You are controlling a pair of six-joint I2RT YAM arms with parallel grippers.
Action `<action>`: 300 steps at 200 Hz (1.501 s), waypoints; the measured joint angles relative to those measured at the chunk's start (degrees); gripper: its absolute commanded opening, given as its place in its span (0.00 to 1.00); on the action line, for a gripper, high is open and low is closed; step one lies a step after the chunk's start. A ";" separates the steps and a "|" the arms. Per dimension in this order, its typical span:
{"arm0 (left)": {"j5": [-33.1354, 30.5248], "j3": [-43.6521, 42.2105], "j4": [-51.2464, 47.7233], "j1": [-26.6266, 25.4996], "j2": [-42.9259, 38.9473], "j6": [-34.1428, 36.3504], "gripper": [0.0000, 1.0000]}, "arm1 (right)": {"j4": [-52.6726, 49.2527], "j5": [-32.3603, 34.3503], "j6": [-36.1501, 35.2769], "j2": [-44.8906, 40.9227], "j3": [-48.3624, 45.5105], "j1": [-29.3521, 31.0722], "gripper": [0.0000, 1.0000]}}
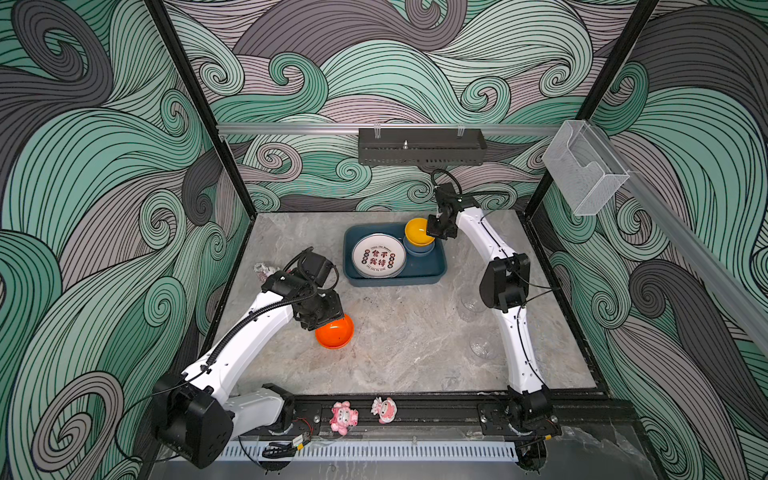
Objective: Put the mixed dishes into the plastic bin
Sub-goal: 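Carry the yellow bowl over the bin with the right gripper, then lower the yellow bowl into the bin beside the blue bowl and open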
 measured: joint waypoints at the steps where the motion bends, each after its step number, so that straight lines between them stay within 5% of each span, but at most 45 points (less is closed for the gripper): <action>1: 0.00 0.00 -0.02 0.00 0.00 0.00 0.57 | 0.00 0.00 0.00 0.04 0.02 0.00 0.04; 203: 0.24 -0.61 -0.09 0.31 0.02 -0.04 0.55 | -0.07 -0.33 0.20 4.13 1.40 -0.26 0.05; 300: 0.24 -1.01 -0.09 0.46 0.02 -0.07 0.55 | 0.52 -1.18 0.83 4.15 1.40 -0.22 0.25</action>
